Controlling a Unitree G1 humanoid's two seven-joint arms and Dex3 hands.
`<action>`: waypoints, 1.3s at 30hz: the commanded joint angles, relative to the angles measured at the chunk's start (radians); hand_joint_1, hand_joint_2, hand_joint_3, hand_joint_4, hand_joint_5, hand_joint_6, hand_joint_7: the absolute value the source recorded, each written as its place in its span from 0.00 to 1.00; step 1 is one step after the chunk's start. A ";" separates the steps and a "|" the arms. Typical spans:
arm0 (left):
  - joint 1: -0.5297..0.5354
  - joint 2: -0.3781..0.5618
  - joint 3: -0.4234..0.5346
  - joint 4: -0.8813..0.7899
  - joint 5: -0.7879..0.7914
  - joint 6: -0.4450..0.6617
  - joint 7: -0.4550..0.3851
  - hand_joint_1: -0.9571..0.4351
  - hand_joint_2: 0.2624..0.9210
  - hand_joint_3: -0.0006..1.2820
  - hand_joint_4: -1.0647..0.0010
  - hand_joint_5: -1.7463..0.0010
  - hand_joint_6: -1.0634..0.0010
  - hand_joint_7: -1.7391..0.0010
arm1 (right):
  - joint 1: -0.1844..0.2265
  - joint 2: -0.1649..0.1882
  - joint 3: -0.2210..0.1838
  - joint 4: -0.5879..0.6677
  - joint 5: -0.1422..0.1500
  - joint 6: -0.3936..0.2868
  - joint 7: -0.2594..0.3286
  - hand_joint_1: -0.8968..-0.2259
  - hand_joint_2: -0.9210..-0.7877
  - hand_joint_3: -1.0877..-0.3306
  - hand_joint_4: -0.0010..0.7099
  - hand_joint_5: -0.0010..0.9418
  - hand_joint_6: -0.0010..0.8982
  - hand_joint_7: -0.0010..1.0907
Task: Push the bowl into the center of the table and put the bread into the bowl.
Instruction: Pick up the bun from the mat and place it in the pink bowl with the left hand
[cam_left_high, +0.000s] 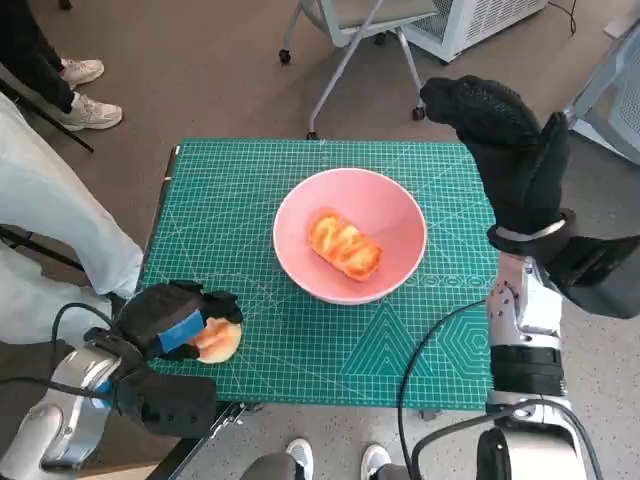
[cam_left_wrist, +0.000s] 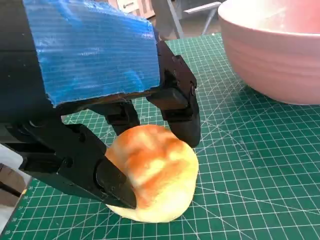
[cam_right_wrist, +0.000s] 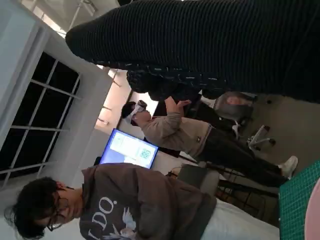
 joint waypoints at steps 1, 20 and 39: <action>-0.001 -0.002 0.010 0.014 0.008 -0.007 0.011 0.69 0.97 0.01 0.25 0.41 0.31 0.39 | 0.012 0.004 -0.002 0.006 0.010 0.005 0.009 0.34 0.00 0.48 0.21 0.00 0.00 0.46; 0.015 -0.005 0.034 -0.007 -0.009 -0.007 0.013 0.69 0.97 0.01 0.24 0.41 0.33 0.38 | 0.018 0.003 -0.004 0.001 0.007 0.002 0.006 0.34 0.00 0.48 0.20 0.00 0.00 0.46; 0.031 -0.002 0.154 -0.194 -0.099 -0.029 -0.017 0.69 0.95 0.00 0.20 0.43 0.29 0.41 | 0.019 0.001 -0.006 -0.001 0.007 0.008 0.003 0.34 0.00 0.48 0.20 0.00 0.00 0.46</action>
